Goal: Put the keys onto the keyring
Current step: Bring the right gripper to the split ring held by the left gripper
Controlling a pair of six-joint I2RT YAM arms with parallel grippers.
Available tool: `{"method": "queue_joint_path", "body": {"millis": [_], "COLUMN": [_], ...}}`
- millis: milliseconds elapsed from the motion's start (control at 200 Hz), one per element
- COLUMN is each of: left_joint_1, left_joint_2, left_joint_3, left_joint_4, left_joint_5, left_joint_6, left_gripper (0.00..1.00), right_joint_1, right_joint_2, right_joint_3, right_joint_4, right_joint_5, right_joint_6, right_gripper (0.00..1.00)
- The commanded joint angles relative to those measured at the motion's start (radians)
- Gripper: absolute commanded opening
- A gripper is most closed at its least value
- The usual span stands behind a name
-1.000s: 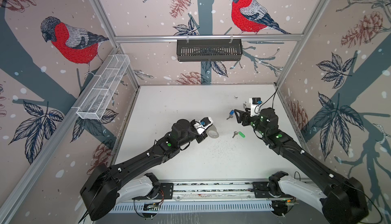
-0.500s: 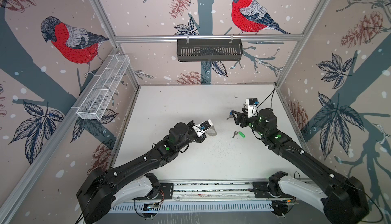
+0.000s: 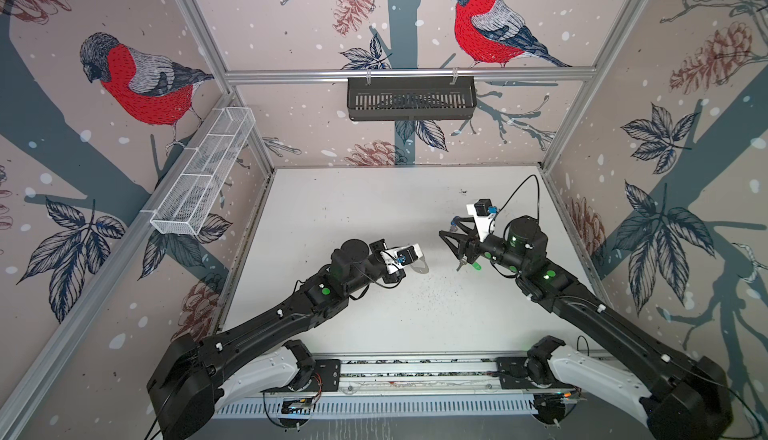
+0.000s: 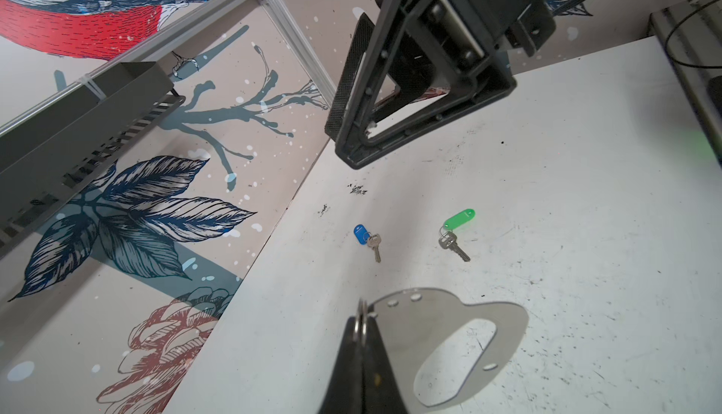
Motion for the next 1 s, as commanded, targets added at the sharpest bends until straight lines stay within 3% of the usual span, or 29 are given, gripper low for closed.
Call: {"method": "queue_joint_path", "body": {"millis": [0, 220, 665, 996], "left_joint_1": [0.030, 0.045, 0.125, 0.157], "left_joint_2": [0.001, 0.044, 0.040, 0.104], "left_joint_3": [0.061, 0.167, 0.188, 0.253], "left_joint_4": [-0.072, -0.227, -0.234, -0.317], "left_joint_5": [0.187, 0.300, 0.452, 0.531], "left_joint_6": [-0.017, -0.002, -0.042, -0.030], "left_gripper": [0.00, 0.00, 0.00, 0.00], "right_joint_1": [0.015, 0.108, 0.251, 0.221], "right_joint_2": [-0.017, -0.018, -0.035, -0.064], "right_joint_3": [0.009, 0.012, 0.014, -0.004], "right_joint_4": [0.047, 0.066, 0.028, 0.058], "right_joint_5": [-0.043, 0.000, 0.069, 0.163], "right_joint_6": [-0.051, -0.127, -0.208, -0.184], "right_gripper": [0.67, 0.65, 0.60, 0.52]}}
